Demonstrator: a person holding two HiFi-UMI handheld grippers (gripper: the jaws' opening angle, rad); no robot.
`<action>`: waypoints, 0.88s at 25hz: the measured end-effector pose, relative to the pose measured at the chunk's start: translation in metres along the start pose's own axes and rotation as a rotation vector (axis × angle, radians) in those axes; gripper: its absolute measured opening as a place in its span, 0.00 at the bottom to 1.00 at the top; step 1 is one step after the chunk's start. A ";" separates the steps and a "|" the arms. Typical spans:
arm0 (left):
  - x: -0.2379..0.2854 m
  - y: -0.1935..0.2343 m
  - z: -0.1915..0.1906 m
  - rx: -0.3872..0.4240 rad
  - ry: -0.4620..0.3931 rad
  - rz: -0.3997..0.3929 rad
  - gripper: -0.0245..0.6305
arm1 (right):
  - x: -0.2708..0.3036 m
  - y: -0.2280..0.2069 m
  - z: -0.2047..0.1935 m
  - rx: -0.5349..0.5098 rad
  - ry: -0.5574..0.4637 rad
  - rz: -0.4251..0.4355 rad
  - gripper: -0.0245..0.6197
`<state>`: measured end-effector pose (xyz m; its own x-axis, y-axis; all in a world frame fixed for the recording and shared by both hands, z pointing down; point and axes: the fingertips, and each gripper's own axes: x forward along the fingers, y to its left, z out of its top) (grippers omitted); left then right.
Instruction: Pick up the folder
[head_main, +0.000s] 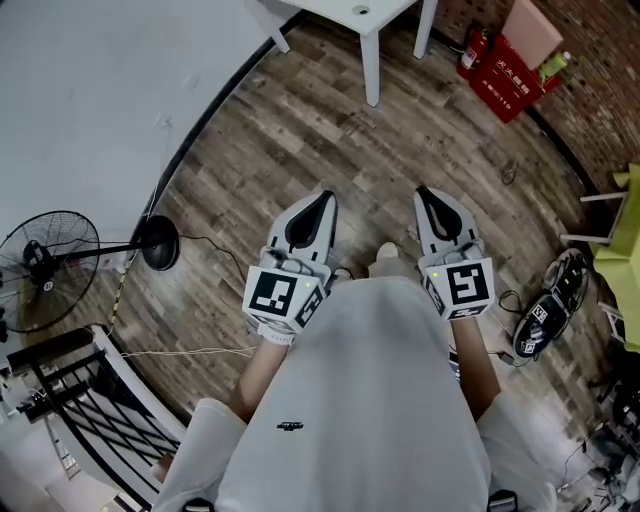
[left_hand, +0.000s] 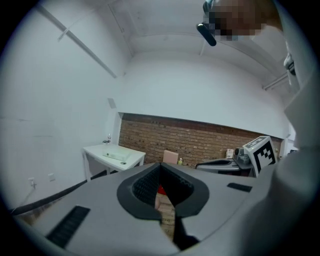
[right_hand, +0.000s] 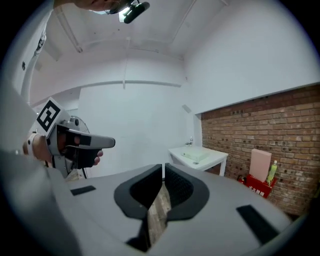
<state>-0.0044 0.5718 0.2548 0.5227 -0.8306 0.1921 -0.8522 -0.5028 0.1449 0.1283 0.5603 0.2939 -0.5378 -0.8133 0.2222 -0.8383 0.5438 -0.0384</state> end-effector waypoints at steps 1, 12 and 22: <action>0.009 -0.006 0.000 0.008 0.005 -0.004 0.07 | -0.001 -0.011 -0.002 0.018 -0.015 -0.001 0.05; 0.071 -0.026 0.004 -0.023 0.047 -0.008 0.07 | -0.005 -0.080 -0.003 0.053 -0.067 -0.007 0.07; 0.107 0.001 0.024 -0.060 0.039 0.035 0.07 | 0.001 -0.125 0.006 0.067 -0.099 -0.073 0.06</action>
<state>0.0504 0.4769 0.2523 0.4942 -0.8368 0.2354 -0.8676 -0.4575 0.1951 0.2320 0.4904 0.2929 -0.4789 -0.8683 0.1293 -0.8777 0.4705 -0.0912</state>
